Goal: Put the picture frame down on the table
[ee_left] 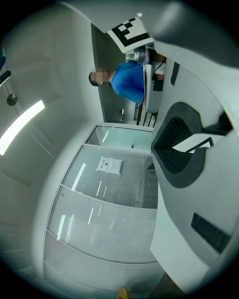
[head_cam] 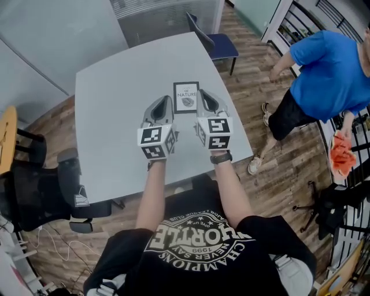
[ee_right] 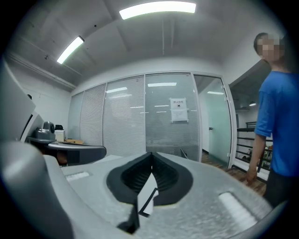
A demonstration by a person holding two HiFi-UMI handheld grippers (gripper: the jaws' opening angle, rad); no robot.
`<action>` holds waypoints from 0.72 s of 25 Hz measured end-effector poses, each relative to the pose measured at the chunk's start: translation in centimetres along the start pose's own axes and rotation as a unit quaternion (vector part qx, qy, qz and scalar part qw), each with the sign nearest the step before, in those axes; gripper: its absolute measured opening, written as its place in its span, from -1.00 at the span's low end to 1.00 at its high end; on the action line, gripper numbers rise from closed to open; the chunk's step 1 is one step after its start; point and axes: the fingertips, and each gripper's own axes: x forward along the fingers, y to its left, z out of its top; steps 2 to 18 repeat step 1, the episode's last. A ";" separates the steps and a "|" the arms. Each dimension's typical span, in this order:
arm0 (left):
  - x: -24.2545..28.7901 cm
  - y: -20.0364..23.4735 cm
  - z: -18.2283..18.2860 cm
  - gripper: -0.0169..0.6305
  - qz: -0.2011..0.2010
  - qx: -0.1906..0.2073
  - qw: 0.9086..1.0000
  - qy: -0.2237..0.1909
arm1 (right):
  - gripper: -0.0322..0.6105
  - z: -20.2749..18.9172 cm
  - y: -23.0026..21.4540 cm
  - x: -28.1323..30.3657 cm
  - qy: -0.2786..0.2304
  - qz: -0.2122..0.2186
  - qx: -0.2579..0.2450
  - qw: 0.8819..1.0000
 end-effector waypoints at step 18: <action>0.2 0.1 0.0 -0.93 0.000 -0.001 1.000 0.001 | -0.90 0.0 0.0 0.2 0.001 0.001 0.000 1.000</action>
